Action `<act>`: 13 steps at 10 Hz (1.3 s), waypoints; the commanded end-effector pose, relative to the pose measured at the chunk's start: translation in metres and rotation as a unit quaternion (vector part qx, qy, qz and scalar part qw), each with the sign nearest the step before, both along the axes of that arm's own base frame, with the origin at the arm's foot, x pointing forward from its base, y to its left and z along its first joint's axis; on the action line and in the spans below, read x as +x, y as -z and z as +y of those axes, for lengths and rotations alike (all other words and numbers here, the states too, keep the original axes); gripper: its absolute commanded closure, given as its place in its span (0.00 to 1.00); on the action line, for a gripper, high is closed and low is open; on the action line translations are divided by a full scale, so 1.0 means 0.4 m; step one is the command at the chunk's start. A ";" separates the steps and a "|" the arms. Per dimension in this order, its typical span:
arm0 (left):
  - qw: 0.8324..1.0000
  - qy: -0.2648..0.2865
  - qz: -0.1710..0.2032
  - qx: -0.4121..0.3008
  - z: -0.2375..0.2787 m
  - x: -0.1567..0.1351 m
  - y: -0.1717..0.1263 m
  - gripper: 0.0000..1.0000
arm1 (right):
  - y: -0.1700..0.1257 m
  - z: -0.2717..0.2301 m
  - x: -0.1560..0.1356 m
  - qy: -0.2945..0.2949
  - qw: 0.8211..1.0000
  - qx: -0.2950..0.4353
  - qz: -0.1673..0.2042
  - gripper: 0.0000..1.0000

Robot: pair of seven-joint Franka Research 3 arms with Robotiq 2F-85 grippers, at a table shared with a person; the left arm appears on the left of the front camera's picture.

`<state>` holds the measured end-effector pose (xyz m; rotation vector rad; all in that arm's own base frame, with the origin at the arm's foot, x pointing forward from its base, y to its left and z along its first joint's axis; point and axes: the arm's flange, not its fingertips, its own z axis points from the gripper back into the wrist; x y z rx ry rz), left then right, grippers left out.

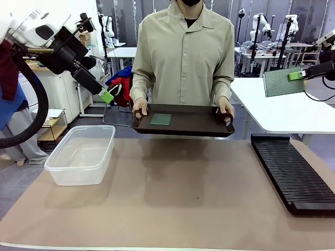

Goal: Sort PCBs into racks and boxes based on the side picked up.
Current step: If the short side of the Blank PCB is picked up, insert it into the PCB Rack ; if the long side is picked up, place it in the Organizing box.

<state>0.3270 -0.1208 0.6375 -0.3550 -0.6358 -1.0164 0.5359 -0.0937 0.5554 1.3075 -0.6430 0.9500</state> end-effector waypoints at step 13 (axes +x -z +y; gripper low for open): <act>1.000 0.000 -0.005 0.001 0.000 -0.001 0.003 0.00 | 0.146 -0.280 0.099 -0.044 0.975 -0.030 -0.216 0.98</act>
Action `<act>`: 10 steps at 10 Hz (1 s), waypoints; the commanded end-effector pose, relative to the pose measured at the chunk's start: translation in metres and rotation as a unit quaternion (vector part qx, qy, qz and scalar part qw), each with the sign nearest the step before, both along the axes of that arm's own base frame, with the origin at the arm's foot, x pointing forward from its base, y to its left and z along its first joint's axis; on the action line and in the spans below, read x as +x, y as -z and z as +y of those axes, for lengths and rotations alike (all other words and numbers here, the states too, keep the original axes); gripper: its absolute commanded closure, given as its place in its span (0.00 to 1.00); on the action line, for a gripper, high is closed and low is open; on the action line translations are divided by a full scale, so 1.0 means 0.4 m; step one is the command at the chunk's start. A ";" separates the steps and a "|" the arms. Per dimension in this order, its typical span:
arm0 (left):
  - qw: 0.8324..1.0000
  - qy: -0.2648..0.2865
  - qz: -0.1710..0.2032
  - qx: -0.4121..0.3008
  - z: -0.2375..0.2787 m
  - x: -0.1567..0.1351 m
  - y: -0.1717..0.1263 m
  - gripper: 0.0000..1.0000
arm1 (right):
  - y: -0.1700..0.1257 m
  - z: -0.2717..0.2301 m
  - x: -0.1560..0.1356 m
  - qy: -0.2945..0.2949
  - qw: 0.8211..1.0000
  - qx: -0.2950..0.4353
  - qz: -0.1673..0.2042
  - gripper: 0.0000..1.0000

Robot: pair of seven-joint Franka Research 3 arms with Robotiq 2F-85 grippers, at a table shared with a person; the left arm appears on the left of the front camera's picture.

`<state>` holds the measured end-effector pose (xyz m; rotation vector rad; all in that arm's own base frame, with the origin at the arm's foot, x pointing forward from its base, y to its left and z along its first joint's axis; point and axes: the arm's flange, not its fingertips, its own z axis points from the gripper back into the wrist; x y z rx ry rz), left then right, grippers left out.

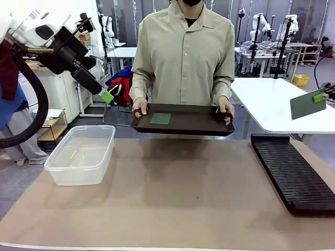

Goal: Sort PCBs into racks and boxes based on the side picked up.
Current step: If the short side of the Blank PCB is picked up, insert it into the PCB Rack ; if the long side is picked up, place it in the Organizing box.

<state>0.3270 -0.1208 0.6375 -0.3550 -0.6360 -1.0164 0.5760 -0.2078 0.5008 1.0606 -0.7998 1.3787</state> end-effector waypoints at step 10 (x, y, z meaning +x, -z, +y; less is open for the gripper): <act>1.000 0.000 -0.005 0.001 0.000 -0.001 0.004 0.00 | 0.049 0.006 0.042 -0.044 0.999 0.026 -0.021 0.98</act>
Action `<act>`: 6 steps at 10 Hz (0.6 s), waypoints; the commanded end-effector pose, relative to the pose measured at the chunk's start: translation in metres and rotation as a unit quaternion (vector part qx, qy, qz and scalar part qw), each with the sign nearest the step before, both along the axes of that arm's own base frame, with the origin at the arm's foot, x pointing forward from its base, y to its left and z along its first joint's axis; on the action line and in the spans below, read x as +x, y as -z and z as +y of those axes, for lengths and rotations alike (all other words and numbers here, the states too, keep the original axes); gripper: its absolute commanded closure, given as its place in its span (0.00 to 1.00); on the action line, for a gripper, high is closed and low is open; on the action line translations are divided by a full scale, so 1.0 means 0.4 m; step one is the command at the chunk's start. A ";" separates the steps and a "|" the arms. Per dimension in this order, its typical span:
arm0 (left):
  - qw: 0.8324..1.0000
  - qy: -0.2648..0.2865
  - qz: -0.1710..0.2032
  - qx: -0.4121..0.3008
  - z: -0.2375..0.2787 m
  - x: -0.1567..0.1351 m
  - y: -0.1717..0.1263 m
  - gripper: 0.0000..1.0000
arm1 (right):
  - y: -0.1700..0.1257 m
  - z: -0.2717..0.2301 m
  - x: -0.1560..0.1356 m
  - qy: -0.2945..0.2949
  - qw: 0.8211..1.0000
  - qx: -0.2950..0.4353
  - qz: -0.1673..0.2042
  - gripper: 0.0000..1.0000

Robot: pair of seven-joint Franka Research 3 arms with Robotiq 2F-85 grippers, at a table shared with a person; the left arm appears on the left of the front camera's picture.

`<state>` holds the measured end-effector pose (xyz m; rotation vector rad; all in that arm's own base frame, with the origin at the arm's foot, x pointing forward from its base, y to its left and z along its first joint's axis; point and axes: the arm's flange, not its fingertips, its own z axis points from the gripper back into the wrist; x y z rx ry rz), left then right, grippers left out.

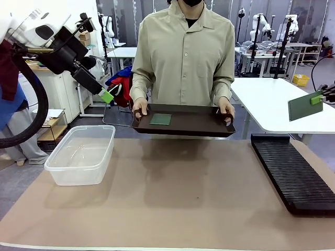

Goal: Sort PCBs into racks and boxes based on the side picked up.
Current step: If the short side of the Blank PCB is picked up, insert it into the PCB Rack ; if the long side is picked up, place it in the Organizing box.

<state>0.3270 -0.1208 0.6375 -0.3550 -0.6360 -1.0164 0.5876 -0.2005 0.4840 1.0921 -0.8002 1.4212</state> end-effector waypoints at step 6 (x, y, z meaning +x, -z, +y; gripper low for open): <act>1.000 0.000 -0.005 0.001 0.000 -0.001 0.004 0.00 | 0.170 -0.038 -0.002 0.008 0.997 0.035 -0.067 0.98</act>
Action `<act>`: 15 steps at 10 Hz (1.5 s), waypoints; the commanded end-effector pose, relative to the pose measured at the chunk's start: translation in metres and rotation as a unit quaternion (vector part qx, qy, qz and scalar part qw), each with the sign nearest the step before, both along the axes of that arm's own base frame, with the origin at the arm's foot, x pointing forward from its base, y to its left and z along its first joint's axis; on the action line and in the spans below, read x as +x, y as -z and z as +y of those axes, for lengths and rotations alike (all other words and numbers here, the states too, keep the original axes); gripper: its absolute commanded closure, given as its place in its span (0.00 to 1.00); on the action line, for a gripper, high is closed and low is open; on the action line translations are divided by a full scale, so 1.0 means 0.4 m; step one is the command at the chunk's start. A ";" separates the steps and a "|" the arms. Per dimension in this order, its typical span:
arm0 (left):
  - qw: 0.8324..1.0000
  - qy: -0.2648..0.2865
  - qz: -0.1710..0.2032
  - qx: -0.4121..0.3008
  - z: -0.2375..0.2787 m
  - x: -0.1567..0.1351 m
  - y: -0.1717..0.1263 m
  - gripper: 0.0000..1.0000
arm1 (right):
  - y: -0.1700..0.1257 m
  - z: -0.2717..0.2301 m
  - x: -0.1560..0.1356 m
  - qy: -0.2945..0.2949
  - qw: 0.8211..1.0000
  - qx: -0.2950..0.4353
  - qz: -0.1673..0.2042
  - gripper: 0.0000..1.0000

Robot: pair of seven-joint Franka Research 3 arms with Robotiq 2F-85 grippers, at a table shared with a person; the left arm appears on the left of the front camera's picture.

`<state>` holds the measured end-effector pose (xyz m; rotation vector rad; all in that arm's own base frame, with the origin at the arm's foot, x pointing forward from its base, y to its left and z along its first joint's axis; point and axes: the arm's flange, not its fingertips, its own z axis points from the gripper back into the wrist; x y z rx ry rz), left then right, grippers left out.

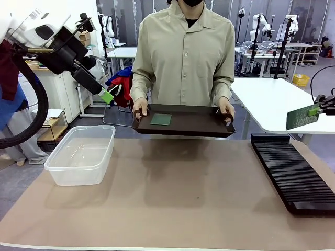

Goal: Sort PCBs into racks and boxes based on the side picked up.
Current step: If the short side of the Blank PCB is picked up, insert it into the PCB Rack ; if the long side is picked up, place it in the Organizing box.

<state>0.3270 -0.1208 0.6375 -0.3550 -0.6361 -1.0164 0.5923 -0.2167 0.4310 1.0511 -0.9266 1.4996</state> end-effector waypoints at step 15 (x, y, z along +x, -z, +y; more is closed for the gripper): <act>1.000 0.000 -0.005 0.001 0.000 -0.001 0.004 0.00 | 0.307 -0.005 0.006 0.061 0.995 0.001 0.076 0.98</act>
